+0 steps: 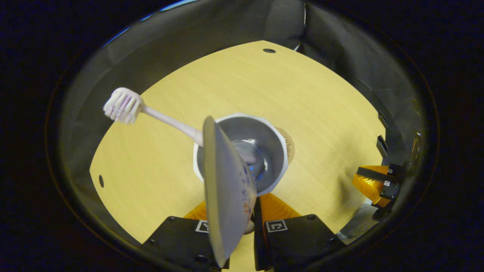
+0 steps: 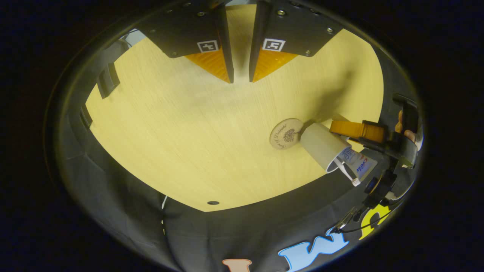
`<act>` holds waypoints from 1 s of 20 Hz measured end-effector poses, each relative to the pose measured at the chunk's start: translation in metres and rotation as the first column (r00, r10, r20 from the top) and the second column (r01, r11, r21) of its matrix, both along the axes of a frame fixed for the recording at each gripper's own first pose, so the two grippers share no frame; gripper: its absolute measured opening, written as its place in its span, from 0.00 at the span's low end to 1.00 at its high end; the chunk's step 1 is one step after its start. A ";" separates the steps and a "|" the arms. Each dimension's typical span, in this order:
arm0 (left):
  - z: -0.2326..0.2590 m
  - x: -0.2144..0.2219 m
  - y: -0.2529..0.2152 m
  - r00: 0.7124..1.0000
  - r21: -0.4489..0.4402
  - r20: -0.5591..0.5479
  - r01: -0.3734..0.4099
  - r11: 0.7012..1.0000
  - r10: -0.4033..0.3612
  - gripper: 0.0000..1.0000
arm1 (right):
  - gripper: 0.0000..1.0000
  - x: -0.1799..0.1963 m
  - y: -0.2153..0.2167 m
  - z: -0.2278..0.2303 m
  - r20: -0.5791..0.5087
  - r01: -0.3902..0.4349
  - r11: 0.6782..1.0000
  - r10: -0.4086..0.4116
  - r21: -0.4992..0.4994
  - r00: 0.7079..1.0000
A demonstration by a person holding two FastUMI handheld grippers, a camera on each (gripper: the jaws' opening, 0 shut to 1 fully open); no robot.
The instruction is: Put the toothbrush and toothpaste on the desktop into the cup, then pick up the cup and place it on the coaster on the desktop.
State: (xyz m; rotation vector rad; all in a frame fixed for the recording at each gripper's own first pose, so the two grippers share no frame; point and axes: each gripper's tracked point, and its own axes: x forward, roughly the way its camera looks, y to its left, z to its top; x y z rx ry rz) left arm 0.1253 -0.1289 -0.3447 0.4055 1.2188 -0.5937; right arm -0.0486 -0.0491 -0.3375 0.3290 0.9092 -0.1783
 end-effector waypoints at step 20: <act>-0.025 -0.020 -0.054 0.997 0.066 0.004 0.076 0.995 -0.076 0.36 | 0.26 -0.015 -0.038 -0.008 -0.035 0.074 0.996 -0.072 0.045 0.997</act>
